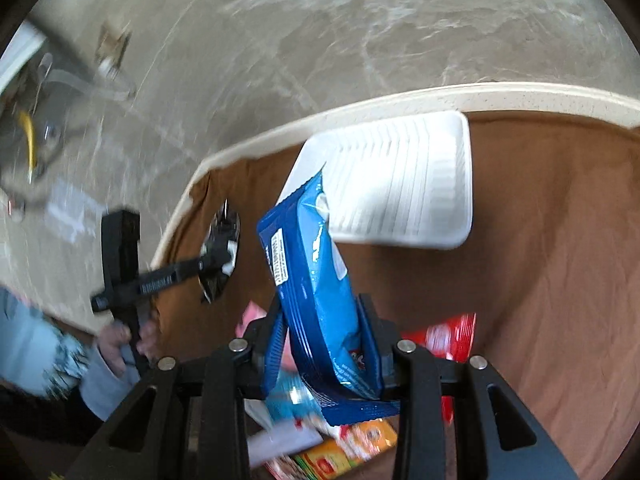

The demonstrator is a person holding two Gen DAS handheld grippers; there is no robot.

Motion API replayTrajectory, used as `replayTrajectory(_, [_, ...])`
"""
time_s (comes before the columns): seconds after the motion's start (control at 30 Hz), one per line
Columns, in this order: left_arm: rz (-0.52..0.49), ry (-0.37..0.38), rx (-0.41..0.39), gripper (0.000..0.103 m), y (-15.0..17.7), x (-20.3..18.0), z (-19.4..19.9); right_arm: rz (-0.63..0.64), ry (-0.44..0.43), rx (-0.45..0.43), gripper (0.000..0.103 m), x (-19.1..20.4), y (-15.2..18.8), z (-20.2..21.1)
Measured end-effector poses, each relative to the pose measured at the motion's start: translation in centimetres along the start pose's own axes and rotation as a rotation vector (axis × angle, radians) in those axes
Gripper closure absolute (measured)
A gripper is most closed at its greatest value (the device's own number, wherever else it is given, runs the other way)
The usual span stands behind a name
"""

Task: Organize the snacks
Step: 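Carry both packets to the white tray and release them inside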

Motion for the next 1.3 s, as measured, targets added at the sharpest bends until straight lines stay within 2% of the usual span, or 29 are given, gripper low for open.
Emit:
replayTrajectory(0.1, [-0.016,-0.004,0.007,0.089,-2.3,-0.1,-1.0,-0.100,-0.040,-0.017,0.066,-1.7,-2.8,-1.1])
replayTrajectory(0.33, [-0.033,-0.010,0.048,0.089,-6.9,0.6,-5.1,-0.237,-0.013,-0.029,0.066,-6.0,-7.3,-5.6])
replayTrajectory(0.5, [-0.059,-0.029,0.080,0.089,-9.1,1.1,-8.7,-0.298,0.043,-0.013,0.066,-9.1,-8.7,-9.0])
replayTrajectory(0.6, [-0.072,-0.071,0.090,0.089,-9.8,1.6,-10.4,-0.279,0.122,0.004,0.065,-10.5,-9.0,-10.2])
replayTrajectory(0.63, [-0.073,-0.081,0.093,0.088,-9.9,1.7,-10.8,-0.268,0.159,0.010,0.062,-11.0,-9.1,-10.4])
replayTrajectory(0.73, [-0.080,-0.107,0.106,0.088,-10.5,2.2,-12.2,-0.256,0.216,0.006,0.041,-12.1,-9.3,-10.5])
replayTrajectory(0.93, [-0.107,-0.140,0.044,0.088,-12.0,2.9,-12.2,-0.213,0.210,-0.053,0.041,-11.0,-9.4,-8.5])
replayTrajectory(1.17, [-0.097,-0.129,-0.030,0.088,-11.7,1.9,-7.8,-0.125,0.203,-0.136,0.038,-7.0,-8.9,-4.7])
replayTrajectory(1.3, [-0.123,-0.132,-0.065,0.088,-11.5,1.5,-5.8,-0.086,0.196,-0.172,0.035,-4.8,-8.0,-2.9])
Point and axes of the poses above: each gripper's, at about its wrist camera, not at the fingertips, and z roughly against the way its jaws point, x to its left, y to its underside, the point moved 8 cm from there along -z, roughly the way its jaws point, and after that the axes turned 7 degrees about z, right-handed, at the moved point
